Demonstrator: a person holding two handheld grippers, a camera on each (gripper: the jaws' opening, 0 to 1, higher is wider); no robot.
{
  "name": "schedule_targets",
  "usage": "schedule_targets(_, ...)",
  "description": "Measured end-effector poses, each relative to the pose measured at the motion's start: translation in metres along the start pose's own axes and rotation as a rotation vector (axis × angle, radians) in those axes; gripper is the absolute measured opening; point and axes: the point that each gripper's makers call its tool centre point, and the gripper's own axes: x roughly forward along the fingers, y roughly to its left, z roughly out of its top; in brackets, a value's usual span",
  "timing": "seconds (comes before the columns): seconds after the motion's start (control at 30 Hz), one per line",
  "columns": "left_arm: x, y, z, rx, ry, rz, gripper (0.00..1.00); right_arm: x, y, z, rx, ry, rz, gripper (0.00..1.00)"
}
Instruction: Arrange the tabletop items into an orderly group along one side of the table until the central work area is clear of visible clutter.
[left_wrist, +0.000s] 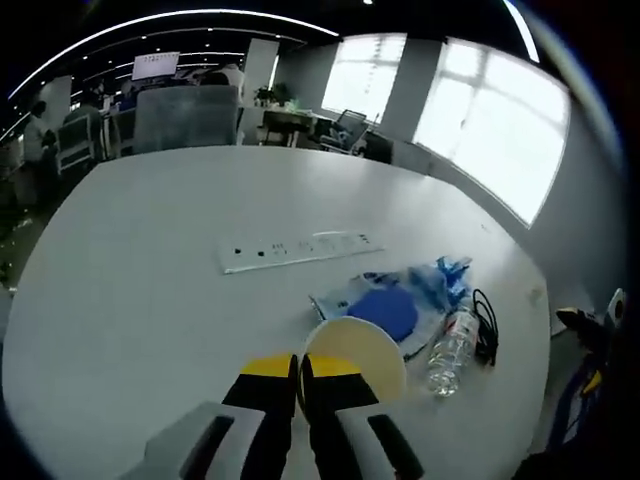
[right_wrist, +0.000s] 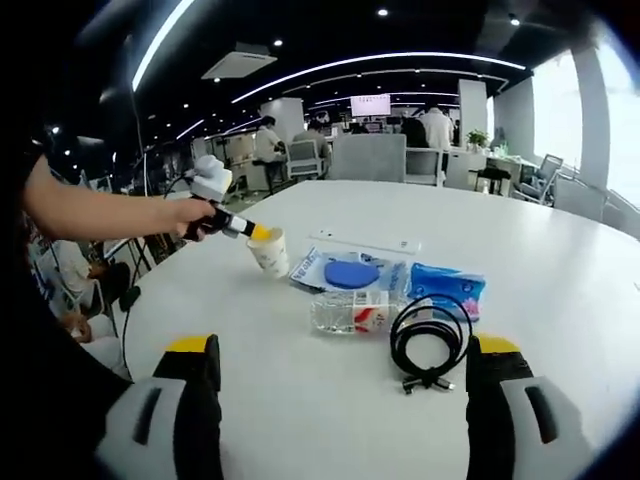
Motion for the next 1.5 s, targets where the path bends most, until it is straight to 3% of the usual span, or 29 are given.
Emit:
schedule_targets(0.4,0.021,0.021,0.008,-0.024,0.008,0.042,0.01,0.01,-0.003,-0.006,-0.006,0.04,-0.013,0.99)
schedule_targets(1.0,0.031,0.027,0.01,-0.054,-0.01,0.041,0.03,0.014,-0.001,-0.005,-0.011,0.053,-0.005,0.99)
schedule_targets(1.27,0.027,0.026,0.009,-0.015,-0.011,0.039,0.21,0.015,-0.001,-0.006,-0.012,0.054,-0.001,0.99)
schedule_targets(1.5,0.011,0.014,0.02,0.053,-0.048,0.034,0.34,0.015,-0.003,-0.005,-0.007,0.048,-0.002,0.99)
